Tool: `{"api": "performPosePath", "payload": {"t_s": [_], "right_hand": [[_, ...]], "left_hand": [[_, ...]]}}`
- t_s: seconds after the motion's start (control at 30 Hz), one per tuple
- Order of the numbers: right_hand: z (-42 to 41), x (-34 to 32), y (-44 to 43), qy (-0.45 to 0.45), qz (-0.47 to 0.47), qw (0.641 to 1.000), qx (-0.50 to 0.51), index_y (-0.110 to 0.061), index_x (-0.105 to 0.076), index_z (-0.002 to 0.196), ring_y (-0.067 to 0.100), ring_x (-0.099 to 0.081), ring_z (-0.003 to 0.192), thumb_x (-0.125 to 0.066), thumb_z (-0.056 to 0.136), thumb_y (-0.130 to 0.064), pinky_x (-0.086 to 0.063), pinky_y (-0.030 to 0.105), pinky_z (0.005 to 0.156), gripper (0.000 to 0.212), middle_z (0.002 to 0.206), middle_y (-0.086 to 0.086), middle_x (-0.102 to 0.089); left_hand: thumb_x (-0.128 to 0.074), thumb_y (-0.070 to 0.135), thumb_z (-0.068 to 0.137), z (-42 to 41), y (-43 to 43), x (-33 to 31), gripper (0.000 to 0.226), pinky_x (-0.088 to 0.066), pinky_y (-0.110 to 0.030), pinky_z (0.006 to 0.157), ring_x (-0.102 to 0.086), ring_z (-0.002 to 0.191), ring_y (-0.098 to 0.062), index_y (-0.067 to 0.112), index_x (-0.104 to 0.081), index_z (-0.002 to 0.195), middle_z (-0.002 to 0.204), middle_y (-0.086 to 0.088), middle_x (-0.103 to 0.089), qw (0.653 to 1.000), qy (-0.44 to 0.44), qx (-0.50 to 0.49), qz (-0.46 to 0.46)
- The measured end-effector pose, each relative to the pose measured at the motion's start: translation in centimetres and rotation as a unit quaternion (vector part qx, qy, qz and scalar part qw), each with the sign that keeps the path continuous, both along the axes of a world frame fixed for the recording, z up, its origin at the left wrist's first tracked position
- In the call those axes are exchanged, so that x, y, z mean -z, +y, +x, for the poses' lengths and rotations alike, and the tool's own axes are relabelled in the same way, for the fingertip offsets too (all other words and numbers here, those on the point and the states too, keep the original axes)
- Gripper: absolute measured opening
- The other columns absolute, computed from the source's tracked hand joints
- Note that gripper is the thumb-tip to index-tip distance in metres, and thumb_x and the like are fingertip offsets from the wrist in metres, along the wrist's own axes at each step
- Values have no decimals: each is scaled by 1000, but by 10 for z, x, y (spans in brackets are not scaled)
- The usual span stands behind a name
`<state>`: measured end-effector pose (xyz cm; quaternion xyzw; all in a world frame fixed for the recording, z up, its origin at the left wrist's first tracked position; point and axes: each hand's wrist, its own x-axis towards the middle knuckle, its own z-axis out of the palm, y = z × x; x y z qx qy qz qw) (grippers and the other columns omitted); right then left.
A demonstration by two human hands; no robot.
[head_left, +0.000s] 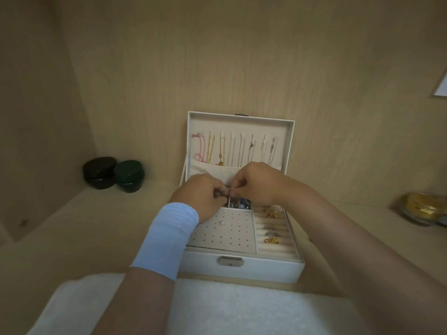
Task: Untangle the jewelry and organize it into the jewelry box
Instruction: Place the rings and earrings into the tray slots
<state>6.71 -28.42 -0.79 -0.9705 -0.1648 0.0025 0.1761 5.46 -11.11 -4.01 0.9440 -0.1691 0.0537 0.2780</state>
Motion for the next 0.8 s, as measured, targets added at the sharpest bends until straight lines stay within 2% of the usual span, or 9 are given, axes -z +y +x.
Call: {"api": "performPosePath", "payload": {"t_s": [0.1,0.27,0.37,0.47,0.57,0.6,0.7,0.8], "right_hand": [[-4,2,-1,32,-6,999,-14,-30,-78,80,7,-67,80,-69,87,-26,-59,38,81,12,76,-12,-73],[-22,-13,-38,-8,89,996,15,-25,-78,88,1,-65,85,-70,90,-27,-53,24,82,9,87,-13,-73],[-38,-20,-86,-28,111,992,52,-22,-78,90,2,-65,86,-72,89,-27,-47,19,76,8,89,-11,-73],[-50,-12,-137,-7,81,992,93,-24,-77,87,5,-66,83,-74,86,-20,-47,16,70,5,90,-7,-74],[-63,3,-180,41,53,991,119,-26,-77,93,-7,-62,64,-71,85,-9,-42,7,59,20,90,-5,-72],[-66,8,-190,55,40,990,125,-27,-77,96,-7,-62,66,-70,84,-8,-42,6,57,23,92,-5,-72],[-70,24,-210,90,19,988,125,-32,-76,99,4,-65,81,-70,84,-12,-45,9,67,26,92,-10,-72],[-68,35,-214,131,38,986,100,-35,-75,89,-2,-62,72,-76,79,-10,-44,10,67,27,82,-13,-73]], "left_hand": [[-64,27,89,-2,-2,-2,16,-52,-32,89,-59,91,-12,32,-76,99,90,14,-58,1000,-13,-3,26],[-63,33,89,-6,-16,-8,15,-49,-34,93,-55,104,-10,32,-71,102,96,13,-58,998,-54,7,9],[-63,32,90,-13,-42,-16,14,-46,-28,93,-56,99,-6,32,-69,102,99,16,-60,997,-60,44,-22],[-62,33,91,-23,-77,-21,15,-46,-25,89,-55,92,-4,31,-70,103,99,17,-61,994,-62,89,-27],[-62,34,91,-30,-119,-20,18,-45,-22,85,-55,87,-4,29,-71,106,102,16,-63,991,-33,132,-10],[-61,33,92,-32,-133,-19,18,-45,-22,85,-55,85,-4,28,-71,106,103,16,-64,989,-23,145,2],[-62,27,89,-33,-170,-15,15,-48,-26,89,-58,87,-9,30,-71,101,105,12,-67,984,15,172,49],[-60,23,87,-29,-191,-8,18,-50,-30,94,-63,97,-15,32,-73,96,107,9,-69,976,74,166,121]]}}
